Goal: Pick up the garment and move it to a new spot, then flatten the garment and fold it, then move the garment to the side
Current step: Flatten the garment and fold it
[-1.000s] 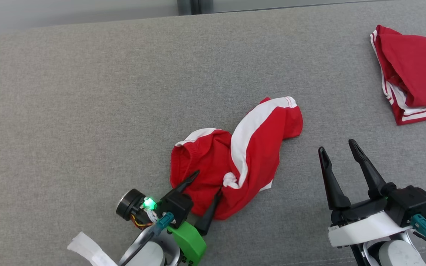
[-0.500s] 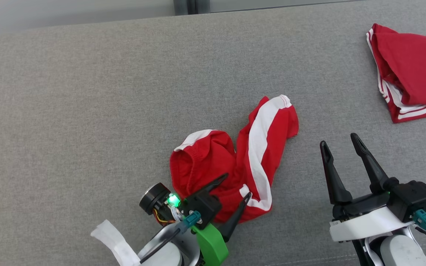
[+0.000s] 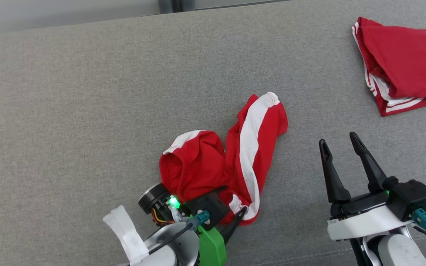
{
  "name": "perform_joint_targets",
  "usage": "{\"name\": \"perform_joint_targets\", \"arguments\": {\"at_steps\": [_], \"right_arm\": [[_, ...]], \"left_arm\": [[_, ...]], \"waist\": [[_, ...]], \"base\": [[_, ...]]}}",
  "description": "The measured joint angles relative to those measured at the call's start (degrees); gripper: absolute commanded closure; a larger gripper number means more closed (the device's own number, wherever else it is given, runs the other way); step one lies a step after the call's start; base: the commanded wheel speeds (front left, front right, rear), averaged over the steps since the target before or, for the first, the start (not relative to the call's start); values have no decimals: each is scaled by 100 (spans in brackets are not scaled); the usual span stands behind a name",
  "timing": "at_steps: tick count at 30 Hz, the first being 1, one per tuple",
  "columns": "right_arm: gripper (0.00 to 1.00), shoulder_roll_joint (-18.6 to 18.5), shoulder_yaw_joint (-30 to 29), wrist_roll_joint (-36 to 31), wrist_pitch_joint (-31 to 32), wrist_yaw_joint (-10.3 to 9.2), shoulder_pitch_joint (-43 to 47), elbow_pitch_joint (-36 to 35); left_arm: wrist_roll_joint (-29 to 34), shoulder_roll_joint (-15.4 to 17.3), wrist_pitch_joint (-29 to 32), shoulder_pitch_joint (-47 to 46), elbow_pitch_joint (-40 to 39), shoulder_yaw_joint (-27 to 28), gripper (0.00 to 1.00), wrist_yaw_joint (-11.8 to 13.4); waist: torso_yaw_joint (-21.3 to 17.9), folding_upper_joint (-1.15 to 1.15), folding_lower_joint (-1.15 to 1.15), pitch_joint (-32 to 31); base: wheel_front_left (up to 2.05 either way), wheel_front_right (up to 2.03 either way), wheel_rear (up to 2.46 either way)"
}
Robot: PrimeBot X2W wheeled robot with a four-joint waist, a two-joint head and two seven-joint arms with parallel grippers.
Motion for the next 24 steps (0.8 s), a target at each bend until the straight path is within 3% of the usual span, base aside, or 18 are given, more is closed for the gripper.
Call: {"name": "perform_joint_targets", "arguments": {"at_steps": [2,3,7,13,20,24], "right_arm": [[0,11,-22,1,0,0,1,-2],[0,16,-37,7,0,0,3,-3],[0,32,-83,7,0,0,23,-4],[0,42,-59,55,0,0,12,-4],[0,20,-97,66,0,0,3,1],[0,44,-70,66,0,0,-3,16]], "left_arm": [[1,87,105,10,-190,12,39,36],[9,171,204,51,-357,22,100,126],[-41,293,422,236,-703,59,100,269],[-265,355,699,353,-849,43,100,274],[-357,288,91,57,-1248,419,100,325],[-394,336,-26,-761,-1356,662,100,175]], "waist": [[-18,0,0,-4],[-20,0,0,-11],[6,0,0,-15],[60,0,0,-13],[70,0,0,-101],[67,0,0,-143]], "base": [[0,0,0],[0,0,0],[0,0,0],[0,0,0],[0,0,0],[0,0,0]]}}
